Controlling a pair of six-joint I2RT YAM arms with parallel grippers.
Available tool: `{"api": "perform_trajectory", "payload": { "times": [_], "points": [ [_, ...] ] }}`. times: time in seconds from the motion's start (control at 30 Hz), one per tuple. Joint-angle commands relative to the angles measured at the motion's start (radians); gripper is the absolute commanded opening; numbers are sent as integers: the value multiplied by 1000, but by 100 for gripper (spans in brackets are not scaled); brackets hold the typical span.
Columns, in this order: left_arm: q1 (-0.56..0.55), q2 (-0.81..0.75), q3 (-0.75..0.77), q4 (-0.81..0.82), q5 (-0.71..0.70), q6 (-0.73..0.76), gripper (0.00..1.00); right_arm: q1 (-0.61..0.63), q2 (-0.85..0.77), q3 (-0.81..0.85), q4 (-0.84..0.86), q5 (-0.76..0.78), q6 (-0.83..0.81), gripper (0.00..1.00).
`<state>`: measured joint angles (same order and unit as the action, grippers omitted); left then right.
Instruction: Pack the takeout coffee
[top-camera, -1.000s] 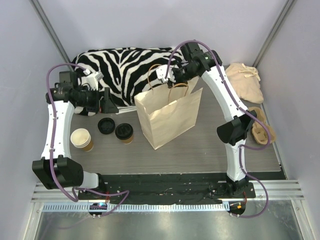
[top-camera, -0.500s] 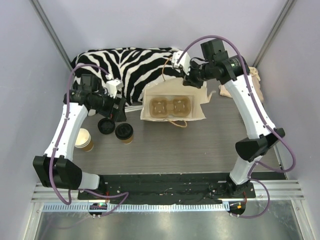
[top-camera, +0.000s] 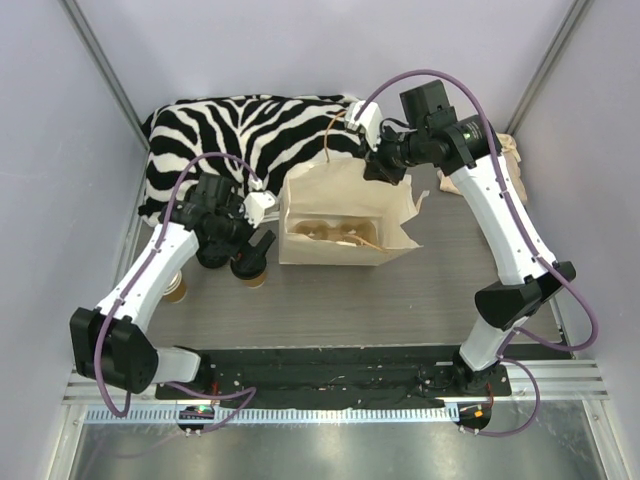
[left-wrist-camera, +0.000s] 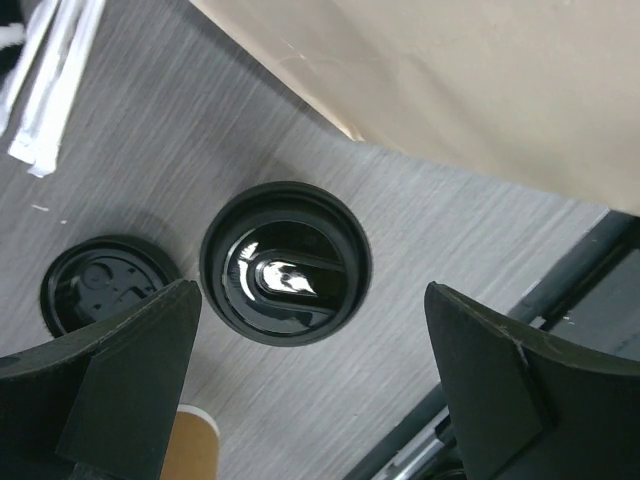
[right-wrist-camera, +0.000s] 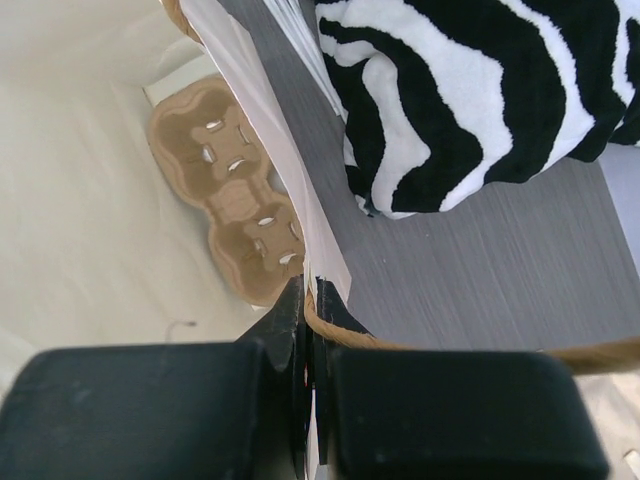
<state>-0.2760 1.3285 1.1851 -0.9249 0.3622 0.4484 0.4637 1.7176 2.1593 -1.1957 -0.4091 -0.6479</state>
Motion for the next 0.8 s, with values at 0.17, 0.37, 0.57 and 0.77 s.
{"api": "perform_trajectory", "payload": {
  "times": [0.17,0.37,0.57,0.77],
  "points": [
    [-17,43,-9,80,-80,55,98,13,8,31,-15,1,59,1],
    [-15,81,5,17,-63,81,97,20,5,31,-15,19,68,1],
    [-15,95,10,-12,-34,95,98,23,13,39,-25,21,60,1],
    [-17,121,1,-20,-45,110,96,23,19,50,-38,18,54,1]
  ]
}}
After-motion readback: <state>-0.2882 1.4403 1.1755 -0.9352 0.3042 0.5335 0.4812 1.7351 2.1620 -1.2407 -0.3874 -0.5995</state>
